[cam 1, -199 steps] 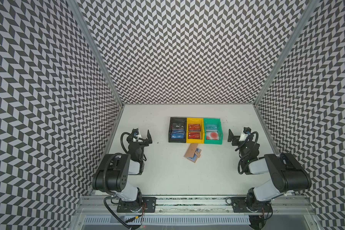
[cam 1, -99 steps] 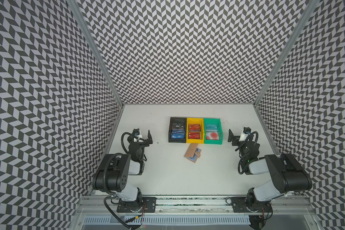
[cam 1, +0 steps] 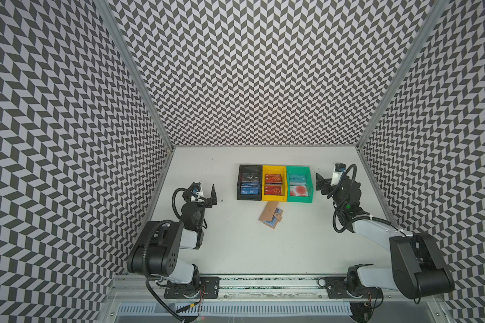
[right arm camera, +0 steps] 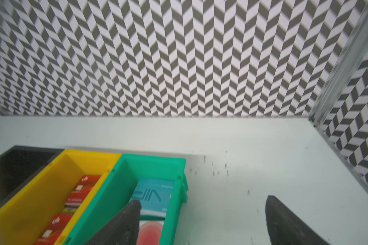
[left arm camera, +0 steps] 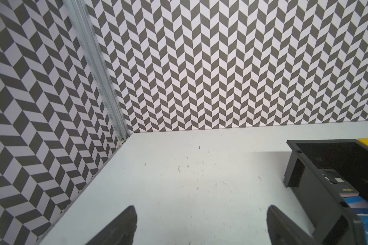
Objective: Take the credit cards out of the card holder
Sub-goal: Move the card holder to the center of the table.
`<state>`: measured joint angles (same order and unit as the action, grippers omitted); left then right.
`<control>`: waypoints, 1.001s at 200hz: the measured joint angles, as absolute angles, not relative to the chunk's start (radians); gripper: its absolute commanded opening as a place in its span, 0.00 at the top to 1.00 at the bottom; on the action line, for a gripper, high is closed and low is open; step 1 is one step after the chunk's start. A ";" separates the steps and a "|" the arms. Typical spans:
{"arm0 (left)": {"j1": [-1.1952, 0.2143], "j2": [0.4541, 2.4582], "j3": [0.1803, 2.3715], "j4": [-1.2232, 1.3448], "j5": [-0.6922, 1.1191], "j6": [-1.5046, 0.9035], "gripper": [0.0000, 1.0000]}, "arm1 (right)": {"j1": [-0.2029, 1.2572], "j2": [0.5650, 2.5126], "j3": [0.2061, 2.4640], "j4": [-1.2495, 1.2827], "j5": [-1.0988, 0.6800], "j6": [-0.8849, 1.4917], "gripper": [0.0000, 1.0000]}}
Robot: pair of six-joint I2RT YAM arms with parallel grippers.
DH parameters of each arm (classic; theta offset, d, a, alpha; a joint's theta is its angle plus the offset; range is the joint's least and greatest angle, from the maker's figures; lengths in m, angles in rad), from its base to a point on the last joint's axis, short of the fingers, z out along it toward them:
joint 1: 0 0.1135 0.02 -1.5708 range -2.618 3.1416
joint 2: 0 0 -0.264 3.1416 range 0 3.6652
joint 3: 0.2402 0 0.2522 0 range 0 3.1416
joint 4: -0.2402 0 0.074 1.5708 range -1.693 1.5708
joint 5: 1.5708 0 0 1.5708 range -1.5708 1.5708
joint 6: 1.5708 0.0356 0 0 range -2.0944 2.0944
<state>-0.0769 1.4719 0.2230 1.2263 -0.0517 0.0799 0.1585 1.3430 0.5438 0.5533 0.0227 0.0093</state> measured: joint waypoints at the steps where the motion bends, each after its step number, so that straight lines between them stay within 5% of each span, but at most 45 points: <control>1: -0.078 1.469 0.224 1.223 -0.051 0.081 0.05 | 0.163 1.343 0.548 0.543 0.020 0.010 0.13; 72: -0.301 1.299 0.394 0.901 -0.045 0.178 0.06 | 0.401 1.344 0.704 0.189 -0.213 0.126 0.19; 126: -0.330 1.280 0.474 0.614 0.083 -0.073 0.09 | 0.441 1.383 0.666 0.131 -0.443 0.303 0.22; 200: -0.334 1.251 0.388 0.488 0.272 -0.340 0.14 | 0.505 1.497 0.667 0.128 -0.527 0.414 0.29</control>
